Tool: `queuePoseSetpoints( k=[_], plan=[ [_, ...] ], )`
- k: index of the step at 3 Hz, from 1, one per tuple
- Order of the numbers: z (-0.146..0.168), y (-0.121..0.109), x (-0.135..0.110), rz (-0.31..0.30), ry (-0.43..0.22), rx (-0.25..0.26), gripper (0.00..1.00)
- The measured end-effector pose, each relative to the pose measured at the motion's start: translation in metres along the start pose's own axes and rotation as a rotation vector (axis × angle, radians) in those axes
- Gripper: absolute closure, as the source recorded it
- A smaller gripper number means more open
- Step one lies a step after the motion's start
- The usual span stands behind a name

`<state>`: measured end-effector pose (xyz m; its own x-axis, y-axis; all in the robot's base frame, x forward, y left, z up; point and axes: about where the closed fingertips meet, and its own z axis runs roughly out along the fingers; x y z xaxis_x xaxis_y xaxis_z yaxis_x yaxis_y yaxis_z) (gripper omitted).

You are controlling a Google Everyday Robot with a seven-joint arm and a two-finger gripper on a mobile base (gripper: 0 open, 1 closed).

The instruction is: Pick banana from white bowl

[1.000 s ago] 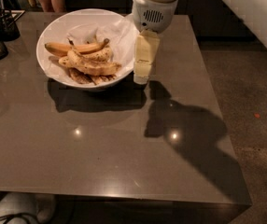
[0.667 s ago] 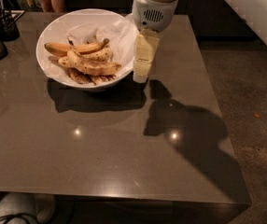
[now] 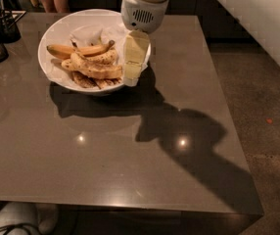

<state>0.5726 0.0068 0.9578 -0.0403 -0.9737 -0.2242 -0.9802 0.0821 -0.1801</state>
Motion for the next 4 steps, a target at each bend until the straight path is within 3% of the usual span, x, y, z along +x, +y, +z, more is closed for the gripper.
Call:
queuePoseSetpoints(
  k=[2,3,4],
  plan=[
    [0.016,0.004,-0.034,-0.017,-0.004,-0.037,0.0],
    [0.023,-0.001,-0.039,0.019,0.002,-0.066,0.06],
    [0.03,-0.009,-0.033,0.109,0.001,-0.094,0.15]
  ],
)
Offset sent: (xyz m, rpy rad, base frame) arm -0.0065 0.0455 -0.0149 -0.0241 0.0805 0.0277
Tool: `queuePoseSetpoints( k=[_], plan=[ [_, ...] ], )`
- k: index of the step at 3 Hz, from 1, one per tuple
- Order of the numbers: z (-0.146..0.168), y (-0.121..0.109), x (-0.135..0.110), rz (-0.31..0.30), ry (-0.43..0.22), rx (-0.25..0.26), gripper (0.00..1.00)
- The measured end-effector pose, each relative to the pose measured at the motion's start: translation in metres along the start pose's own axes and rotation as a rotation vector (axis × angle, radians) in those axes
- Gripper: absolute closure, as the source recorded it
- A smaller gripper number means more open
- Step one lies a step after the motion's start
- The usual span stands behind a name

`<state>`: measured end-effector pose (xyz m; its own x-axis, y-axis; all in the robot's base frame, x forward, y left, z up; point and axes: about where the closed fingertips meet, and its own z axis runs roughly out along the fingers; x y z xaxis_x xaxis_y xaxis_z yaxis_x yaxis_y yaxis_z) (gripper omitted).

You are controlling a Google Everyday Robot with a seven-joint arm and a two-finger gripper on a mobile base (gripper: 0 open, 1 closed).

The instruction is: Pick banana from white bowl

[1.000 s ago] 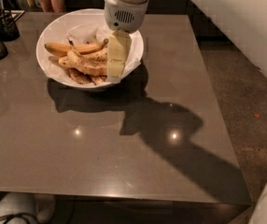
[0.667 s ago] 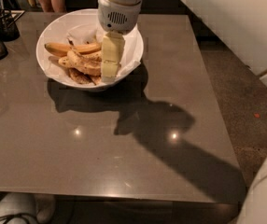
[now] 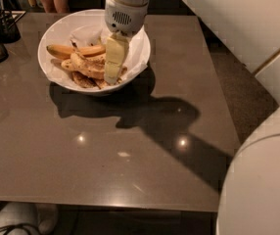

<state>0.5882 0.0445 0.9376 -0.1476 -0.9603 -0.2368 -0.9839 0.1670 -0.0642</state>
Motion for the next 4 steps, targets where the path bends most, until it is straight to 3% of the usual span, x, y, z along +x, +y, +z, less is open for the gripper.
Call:
queuePoseSetpoints(
  k=[1,2,4],
  plan=[
    [0.007,-0.004,0.002,0.061,-0.005,-0.026,0.26],
    [0.013,-0.005,0.001,0.09,-0.004,-0.044,0.26],
    [0.022,-0.009,-0.014,0.048,0.026,-0.031,0.26]
  ],
)
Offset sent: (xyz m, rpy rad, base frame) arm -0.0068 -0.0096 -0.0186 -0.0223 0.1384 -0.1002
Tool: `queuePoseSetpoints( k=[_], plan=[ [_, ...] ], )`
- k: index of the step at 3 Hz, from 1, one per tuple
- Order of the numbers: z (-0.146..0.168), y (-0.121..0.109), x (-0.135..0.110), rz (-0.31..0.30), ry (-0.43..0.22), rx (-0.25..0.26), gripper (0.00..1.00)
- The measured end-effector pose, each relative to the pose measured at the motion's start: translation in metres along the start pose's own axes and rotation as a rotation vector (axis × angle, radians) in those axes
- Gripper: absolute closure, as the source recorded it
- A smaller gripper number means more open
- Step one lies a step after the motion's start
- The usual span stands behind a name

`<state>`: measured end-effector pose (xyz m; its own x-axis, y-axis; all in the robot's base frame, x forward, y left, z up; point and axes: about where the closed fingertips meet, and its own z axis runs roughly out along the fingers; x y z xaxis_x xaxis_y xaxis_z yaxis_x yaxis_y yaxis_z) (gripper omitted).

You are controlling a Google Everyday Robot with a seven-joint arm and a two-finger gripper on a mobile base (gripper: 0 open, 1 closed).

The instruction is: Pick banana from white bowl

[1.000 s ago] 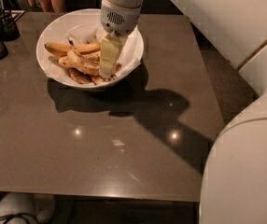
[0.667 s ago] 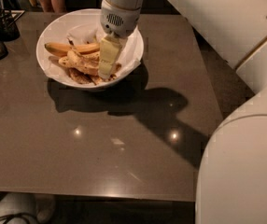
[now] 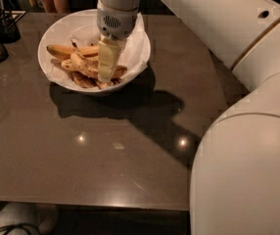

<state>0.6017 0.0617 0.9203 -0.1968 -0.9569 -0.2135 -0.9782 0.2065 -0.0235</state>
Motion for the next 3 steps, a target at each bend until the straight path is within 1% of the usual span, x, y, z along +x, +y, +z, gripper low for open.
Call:
queuePoseSetpoints(
  k=[1,2,3],
  plan=[
    [0.009,-0.002,-0.006,-0.021,0.016,-0.005,0.31],
    [0.015,-0.004,-0.008,-0.027,0.024,-0.013,0.36],
    [0.021,-0.005,-0.008,-0.032,0.027,-0.026,0.33]
  ],
)
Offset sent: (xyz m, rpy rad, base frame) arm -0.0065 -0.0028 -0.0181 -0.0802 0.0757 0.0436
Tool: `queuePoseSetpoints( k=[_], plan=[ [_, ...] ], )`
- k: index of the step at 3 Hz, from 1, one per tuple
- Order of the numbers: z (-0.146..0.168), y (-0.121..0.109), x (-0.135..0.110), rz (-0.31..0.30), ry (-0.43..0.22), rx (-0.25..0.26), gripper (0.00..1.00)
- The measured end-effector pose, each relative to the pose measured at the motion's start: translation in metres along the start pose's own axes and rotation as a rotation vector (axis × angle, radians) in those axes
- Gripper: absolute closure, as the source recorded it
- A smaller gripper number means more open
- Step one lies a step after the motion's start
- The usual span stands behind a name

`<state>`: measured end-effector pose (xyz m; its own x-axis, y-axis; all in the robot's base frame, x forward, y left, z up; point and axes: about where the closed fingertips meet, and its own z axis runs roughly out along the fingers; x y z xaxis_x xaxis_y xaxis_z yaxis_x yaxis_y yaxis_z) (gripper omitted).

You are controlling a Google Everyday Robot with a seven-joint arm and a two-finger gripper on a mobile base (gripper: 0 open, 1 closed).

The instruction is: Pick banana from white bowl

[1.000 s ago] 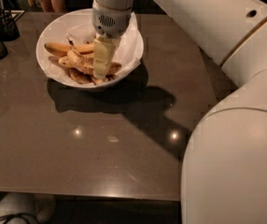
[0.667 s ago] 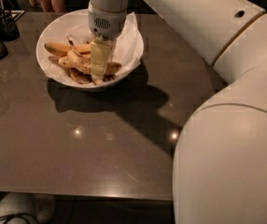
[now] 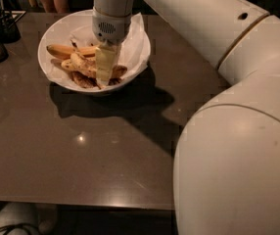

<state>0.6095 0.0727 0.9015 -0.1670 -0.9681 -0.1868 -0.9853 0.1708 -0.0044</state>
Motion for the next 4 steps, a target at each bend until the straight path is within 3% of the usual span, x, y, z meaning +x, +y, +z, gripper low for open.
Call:
queuePoseSetpoints(
  k=[1,4],
  plan=[
    [0.009,-0.001,0.0,-0.003,0.004,-0.021,0.33],
    [0.02,-0.001,0.002,-0.007,0.011,-0.043,0.98]
  ],
)
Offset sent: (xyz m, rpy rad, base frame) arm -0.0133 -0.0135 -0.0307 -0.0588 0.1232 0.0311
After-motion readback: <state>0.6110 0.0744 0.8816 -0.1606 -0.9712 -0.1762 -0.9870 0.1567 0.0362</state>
